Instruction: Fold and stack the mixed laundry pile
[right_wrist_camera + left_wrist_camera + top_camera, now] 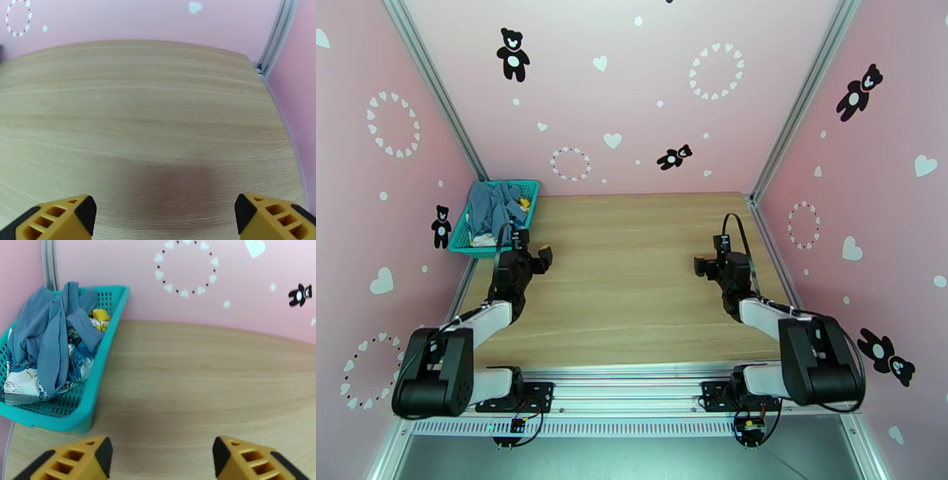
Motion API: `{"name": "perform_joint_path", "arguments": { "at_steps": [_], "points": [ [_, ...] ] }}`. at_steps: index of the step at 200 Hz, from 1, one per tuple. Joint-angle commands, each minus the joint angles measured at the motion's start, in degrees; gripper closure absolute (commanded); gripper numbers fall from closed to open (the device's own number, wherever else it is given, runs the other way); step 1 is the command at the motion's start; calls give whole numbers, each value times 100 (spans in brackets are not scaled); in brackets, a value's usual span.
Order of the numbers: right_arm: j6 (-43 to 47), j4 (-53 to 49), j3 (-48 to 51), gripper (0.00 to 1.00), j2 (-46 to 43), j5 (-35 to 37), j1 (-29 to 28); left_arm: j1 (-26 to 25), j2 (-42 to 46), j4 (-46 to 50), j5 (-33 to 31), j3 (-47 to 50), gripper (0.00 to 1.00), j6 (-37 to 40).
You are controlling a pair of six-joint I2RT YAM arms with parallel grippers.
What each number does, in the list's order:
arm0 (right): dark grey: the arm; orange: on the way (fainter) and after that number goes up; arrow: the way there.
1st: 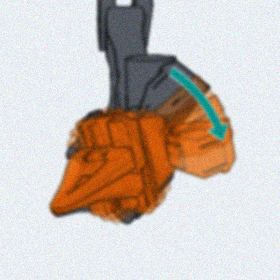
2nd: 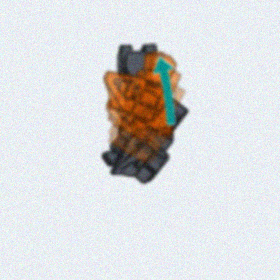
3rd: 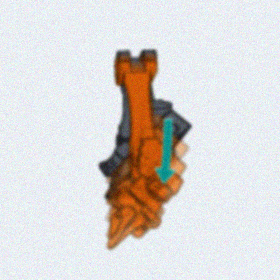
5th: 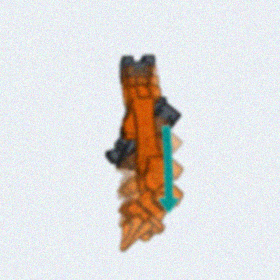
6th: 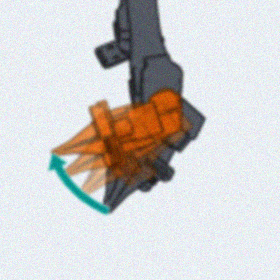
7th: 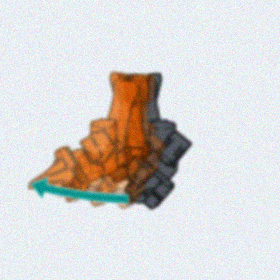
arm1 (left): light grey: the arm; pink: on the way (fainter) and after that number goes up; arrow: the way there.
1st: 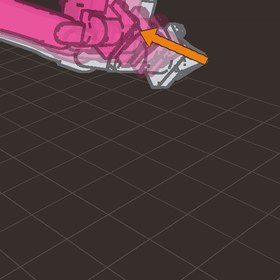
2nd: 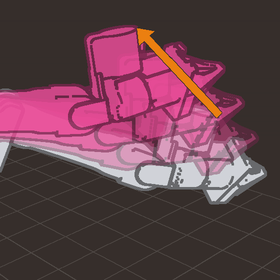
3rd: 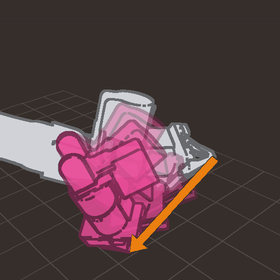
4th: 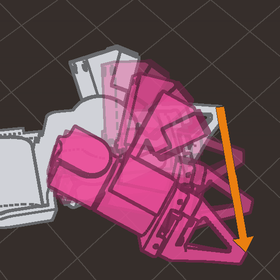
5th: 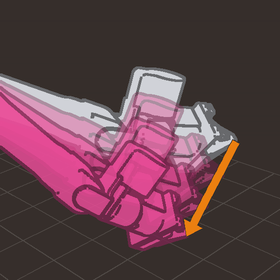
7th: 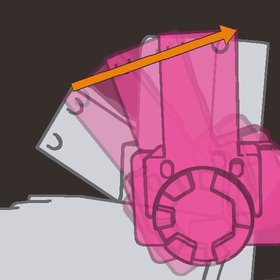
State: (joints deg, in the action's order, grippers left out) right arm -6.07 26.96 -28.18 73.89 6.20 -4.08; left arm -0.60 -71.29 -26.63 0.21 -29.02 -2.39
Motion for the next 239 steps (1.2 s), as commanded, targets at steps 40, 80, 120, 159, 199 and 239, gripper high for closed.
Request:
{"name": "perform_joint_path", "arguments": {
  "at_steps": [40, 80, 120, 159, 199, 239],
  "points": [
    [-1338, -3488, -2209, 14, -422, -509, -14, 731, -374, 5270, -801, -3004, 23, -1430],
    [-1582, -3929, -2690, 19, -131, -1004, -299, 1332, -1746, 5737, -527, -4575, 26, -1466],
    [-1630, -4106, -2823, 32, 59, -1274, -490, 1621, -3631, 6227, -423, -6414, 37, -1341],
    [-1596, -4144, -2737, 34, 154, -1461, -713, 1730, -5221, 6830, -418, -8170, 36, -1217],
    [-1521, -4102, -2762, 43, 461, -1707, -760, 1730, -6256, 6969, -205, -9337, 37, -1638],
    [-1503, -4058, -2750, 48, 649, -1792, -760, 1721, -6880, 7216, -397, -10164, 41, -1866]
  ]
}}
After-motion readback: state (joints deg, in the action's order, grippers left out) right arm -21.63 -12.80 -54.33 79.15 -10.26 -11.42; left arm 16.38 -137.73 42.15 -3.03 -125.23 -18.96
